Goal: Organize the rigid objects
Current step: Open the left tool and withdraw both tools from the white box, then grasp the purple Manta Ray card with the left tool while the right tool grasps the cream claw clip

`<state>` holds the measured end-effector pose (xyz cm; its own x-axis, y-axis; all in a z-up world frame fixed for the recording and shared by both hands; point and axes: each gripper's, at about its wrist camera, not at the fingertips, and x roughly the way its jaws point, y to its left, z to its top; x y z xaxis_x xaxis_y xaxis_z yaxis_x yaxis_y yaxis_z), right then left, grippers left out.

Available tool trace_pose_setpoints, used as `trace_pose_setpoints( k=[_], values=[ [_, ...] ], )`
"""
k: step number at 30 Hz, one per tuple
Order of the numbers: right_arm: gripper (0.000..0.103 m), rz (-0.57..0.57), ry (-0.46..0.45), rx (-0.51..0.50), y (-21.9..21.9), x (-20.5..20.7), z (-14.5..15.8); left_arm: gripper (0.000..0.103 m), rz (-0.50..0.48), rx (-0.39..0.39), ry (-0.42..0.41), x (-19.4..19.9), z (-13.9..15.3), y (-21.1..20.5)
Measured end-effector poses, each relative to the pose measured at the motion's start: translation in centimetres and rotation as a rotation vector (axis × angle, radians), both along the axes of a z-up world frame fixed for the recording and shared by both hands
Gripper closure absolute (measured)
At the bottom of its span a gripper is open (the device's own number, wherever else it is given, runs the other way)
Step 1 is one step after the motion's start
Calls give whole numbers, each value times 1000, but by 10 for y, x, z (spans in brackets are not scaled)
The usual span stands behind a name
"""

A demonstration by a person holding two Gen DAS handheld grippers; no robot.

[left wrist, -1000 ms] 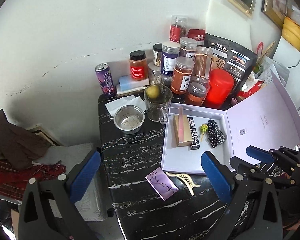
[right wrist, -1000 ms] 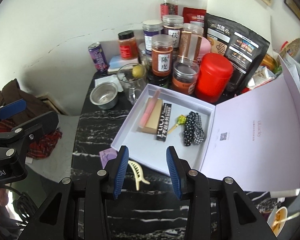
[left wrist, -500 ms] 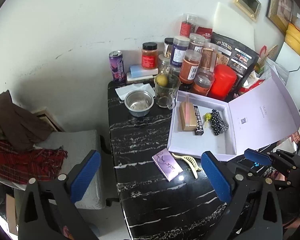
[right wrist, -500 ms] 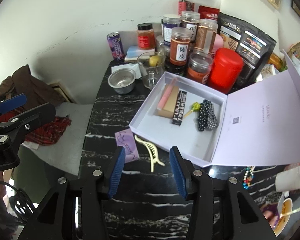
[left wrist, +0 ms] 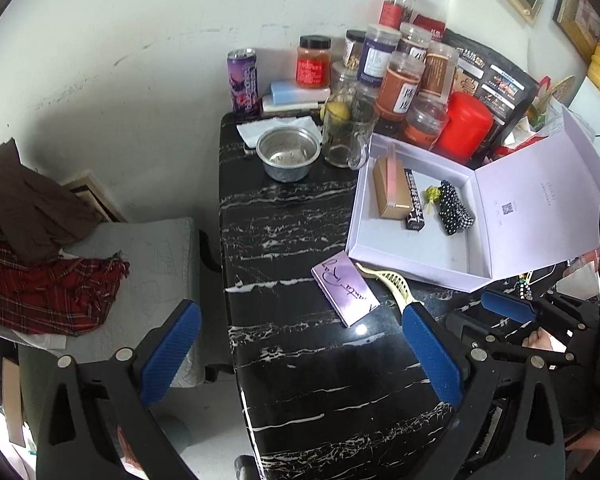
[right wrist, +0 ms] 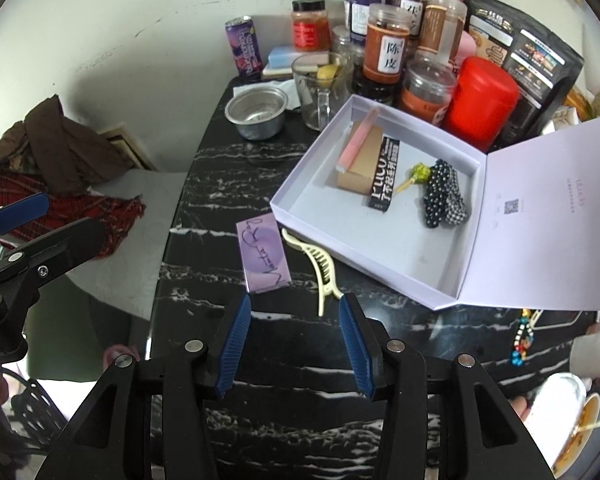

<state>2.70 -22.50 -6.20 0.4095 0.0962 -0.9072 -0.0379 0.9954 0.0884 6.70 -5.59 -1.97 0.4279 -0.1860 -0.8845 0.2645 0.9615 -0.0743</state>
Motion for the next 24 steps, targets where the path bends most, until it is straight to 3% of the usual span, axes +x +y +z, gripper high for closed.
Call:
trace_pose_setpoints(
  k=[4, 24],
  values=[
    [57, 8, 28, -4, 0, 5, -15, 0, 11, -1, 54, 4, -20, 0],
    [56, 37, 119, 2, -10, 30, -83, 0, 46, 13, 140, 26, -86, -10]
  ],
)
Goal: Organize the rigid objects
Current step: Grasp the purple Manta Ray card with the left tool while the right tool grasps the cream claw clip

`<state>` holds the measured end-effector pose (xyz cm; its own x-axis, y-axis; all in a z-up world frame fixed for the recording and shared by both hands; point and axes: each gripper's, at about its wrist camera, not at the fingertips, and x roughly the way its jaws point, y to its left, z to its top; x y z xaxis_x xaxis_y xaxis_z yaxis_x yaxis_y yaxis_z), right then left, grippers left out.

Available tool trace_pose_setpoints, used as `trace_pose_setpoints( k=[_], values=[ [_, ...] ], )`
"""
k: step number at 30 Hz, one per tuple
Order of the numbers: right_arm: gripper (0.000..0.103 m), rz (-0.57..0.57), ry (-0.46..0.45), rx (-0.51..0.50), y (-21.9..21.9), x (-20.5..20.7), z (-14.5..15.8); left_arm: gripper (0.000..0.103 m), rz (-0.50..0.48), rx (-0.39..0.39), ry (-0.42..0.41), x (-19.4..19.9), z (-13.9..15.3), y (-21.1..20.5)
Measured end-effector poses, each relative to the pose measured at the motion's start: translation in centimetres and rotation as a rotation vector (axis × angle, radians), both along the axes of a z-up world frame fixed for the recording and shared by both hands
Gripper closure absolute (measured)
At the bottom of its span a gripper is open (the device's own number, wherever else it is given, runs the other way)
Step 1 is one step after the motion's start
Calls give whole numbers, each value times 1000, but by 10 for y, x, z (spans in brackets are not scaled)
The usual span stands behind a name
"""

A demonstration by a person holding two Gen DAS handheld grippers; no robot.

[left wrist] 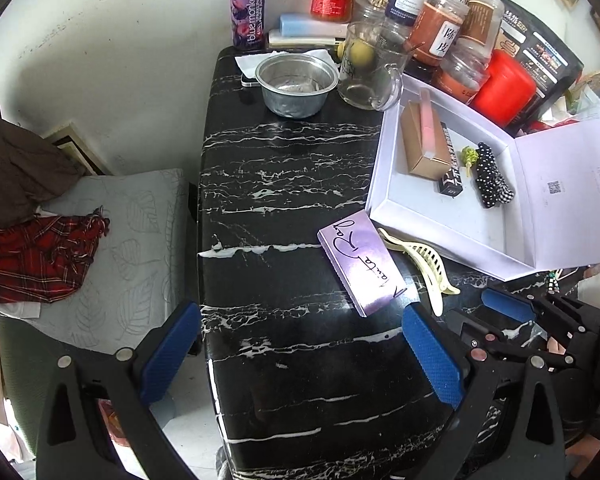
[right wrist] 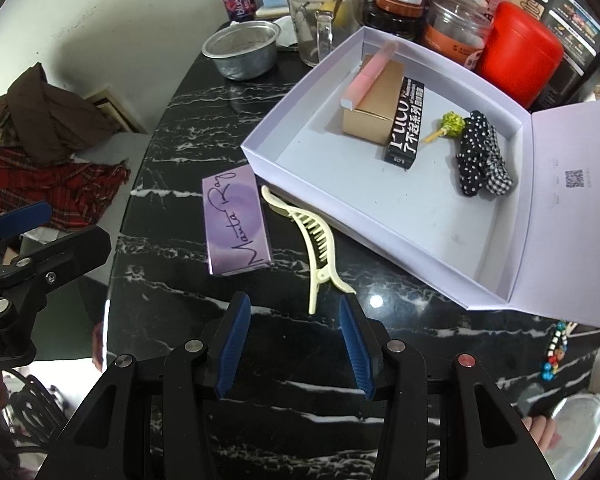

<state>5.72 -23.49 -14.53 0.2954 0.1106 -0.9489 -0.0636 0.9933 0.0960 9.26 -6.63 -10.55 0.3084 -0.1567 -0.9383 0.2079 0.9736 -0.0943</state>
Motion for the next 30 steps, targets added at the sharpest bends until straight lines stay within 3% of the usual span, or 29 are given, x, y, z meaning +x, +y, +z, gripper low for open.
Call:
trace_pose_setpoints(
  k=[19, 21, 23, 30],
  values=[
    [56, -12, 43, 12, -14, 27, -51, 0, 1, -31, 72, 28, -44, -20],
    [59, -10, 47, 8, -14, 29, -55, 0, 2, -41, 83, 30, -48, -23],
    [69, -13, 55, 8, -15, 30, -58, 0, 4, -53, 91, 32, -51, -26],
    [69, -55, 81, 15, -31, 21, -57, 0, -4, -69, 120, 40, -68, -48]
  ],
)
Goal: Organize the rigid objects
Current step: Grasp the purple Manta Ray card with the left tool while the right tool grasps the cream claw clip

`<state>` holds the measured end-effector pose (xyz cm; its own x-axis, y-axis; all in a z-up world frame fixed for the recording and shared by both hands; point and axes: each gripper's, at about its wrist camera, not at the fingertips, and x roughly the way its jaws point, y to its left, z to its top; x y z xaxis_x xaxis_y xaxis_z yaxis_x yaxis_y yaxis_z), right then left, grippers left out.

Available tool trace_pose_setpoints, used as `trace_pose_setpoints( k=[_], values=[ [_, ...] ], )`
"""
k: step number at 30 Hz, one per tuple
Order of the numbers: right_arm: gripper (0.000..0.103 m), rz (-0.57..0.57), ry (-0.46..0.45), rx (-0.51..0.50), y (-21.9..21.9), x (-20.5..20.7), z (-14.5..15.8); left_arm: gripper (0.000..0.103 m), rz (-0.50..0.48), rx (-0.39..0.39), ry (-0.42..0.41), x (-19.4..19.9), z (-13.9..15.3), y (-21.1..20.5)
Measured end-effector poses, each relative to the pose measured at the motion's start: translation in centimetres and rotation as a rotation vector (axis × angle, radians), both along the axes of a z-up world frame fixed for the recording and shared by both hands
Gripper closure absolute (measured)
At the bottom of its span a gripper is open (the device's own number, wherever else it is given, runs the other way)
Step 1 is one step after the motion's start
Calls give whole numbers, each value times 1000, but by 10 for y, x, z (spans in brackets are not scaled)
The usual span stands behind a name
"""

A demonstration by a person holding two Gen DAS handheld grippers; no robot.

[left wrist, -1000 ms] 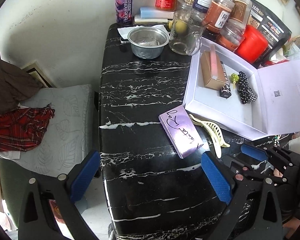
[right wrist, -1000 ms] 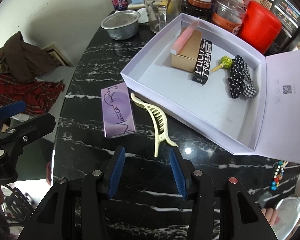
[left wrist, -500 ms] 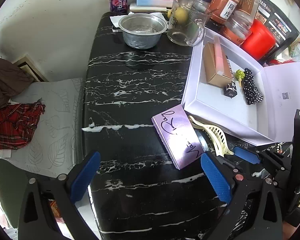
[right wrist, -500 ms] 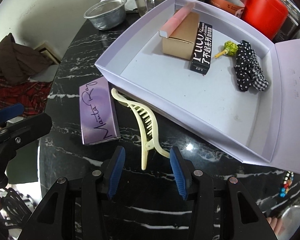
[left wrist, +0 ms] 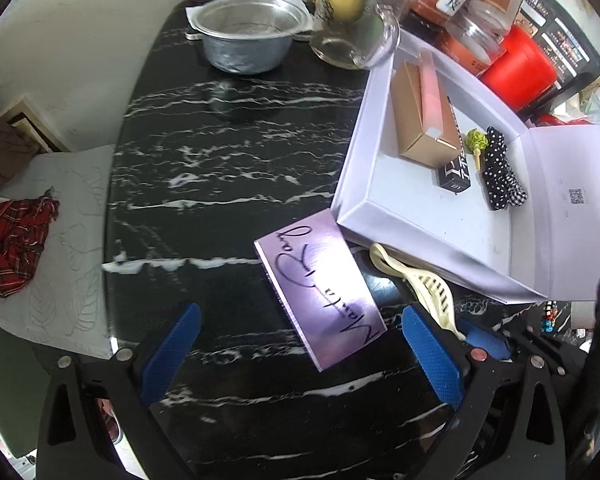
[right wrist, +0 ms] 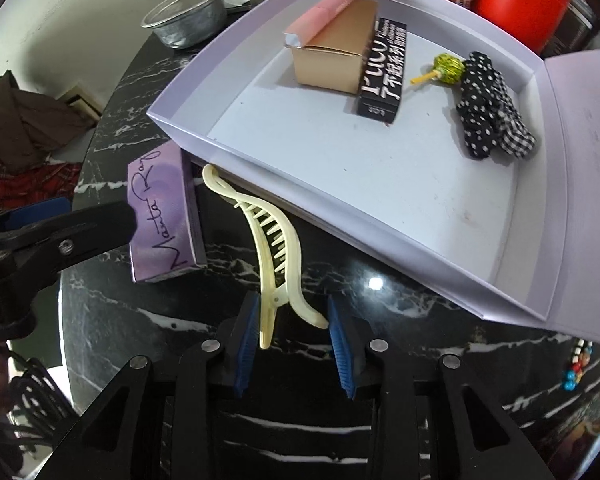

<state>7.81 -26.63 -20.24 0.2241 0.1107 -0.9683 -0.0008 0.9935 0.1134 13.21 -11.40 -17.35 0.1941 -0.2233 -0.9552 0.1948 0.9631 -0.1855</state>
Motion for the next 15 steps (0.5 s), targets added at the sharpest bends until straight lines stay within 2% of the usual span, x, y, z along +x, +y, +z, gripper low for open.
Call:
trace_pose_setpoints(
  k=[10, 13, 15],
  values=[
    [69, -49, 26, -3, -18, -11, 1, 0, 62, 16, 79, 14, -28, -11],
    [69, -47, 26, -9, -17, -12, 2, 9, 38, 70, 58, 16, -30, -16],
    [69, -41, 24, -19, -16, -13, 3, 18, 16, 83, 40, 16, -29, -19]
  ],
)
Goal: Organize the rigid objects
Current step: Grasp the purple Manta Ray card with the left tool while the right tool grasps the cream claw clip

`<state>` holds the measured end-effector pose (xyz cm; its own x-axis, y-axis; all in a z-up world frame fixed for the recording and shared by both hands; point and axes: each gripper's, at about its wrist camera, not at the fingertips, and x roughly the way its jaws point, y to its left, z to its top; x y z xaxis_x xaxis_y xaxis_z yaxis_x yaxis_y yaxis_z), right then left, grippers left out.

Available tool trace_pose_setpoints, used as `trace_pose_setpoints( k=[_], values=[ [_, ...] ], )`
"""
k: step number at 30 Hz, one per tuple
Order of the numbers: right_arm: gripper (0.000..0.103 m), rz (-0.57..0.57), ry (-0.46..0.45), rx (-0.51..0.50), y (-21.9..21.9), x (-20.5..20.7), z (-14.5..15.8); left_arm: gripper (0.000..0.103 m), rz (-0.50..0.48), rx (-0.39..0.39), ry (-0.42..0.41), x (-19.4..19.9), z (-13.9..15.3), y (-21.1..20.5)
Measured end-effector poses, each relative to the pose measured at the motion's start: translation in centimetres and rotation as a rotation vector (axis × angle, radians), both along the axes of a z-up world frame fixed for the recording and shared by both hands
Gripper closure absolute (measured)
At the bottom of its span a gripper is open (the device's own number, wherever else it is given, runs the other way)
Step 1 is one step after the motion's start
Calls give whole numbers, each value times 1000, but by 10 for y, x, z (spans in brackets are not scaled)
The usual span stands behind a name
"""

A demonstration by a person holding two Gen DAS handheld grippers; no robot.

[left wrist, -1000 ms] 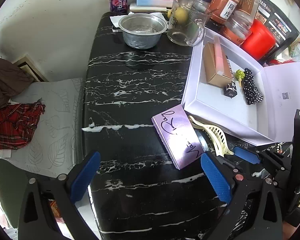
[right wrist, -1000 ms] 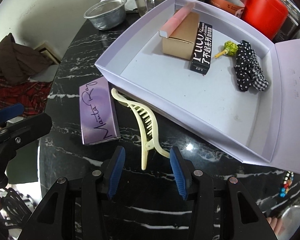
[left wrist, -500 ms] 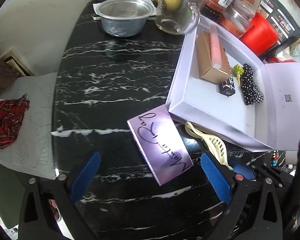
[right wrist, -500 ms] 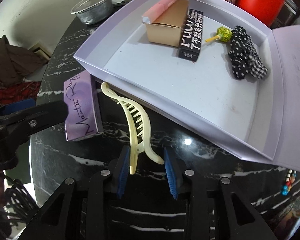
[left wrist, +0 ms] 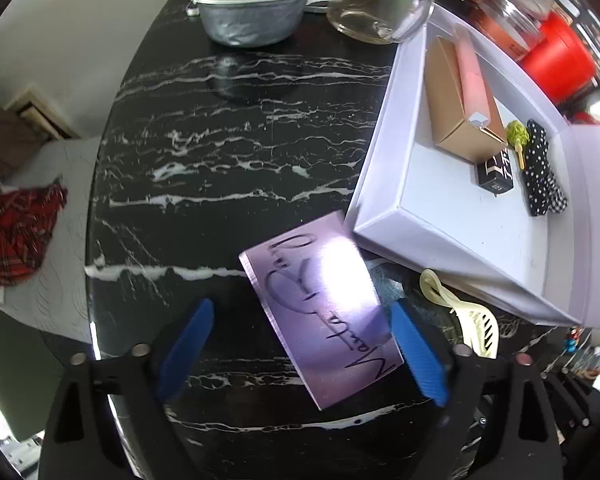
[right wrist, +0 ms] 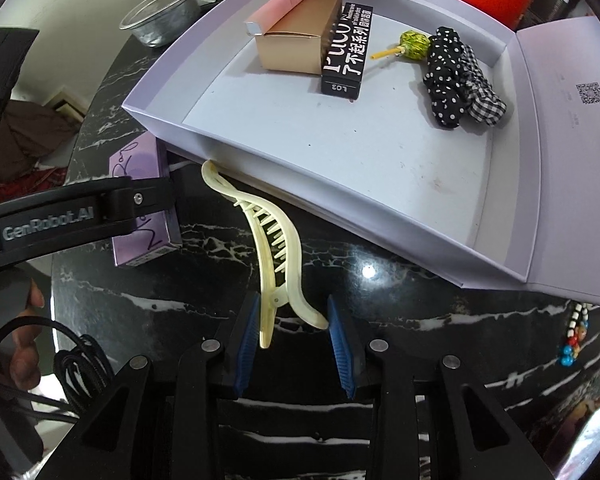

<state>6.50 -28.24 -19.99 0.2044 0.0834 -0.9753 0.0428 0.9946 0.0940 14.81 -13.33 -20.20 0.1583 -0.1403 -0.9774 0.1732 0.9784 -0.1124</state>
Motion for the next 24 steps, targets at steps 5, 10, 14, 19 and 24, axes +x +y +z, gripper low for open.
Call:
trace_pose_setpoints(
  k=[5, 10, 14, 19, 24],
  values=[
    [69, 9, 1, -7, 10, 1, -2, 43, -37, -18, -12, -4, 5, -2],
    [69, 25, 3, -10, 15, -2, -2, 49, -68, -34, 1, -17, 4, 4],
    [69, 39, 10, -6, 24, -6, -4, 50, -98, -47, 12, -33, 6, 21],
    [69, 76, 18, -7, 40, -14, -5, 51, -111, -43, 22, -55, 6, 35],
    [69, 115, 31, -5, 60, -23, -8, 51, -128, -34, 32, -73, 4, 50]
  ],
)
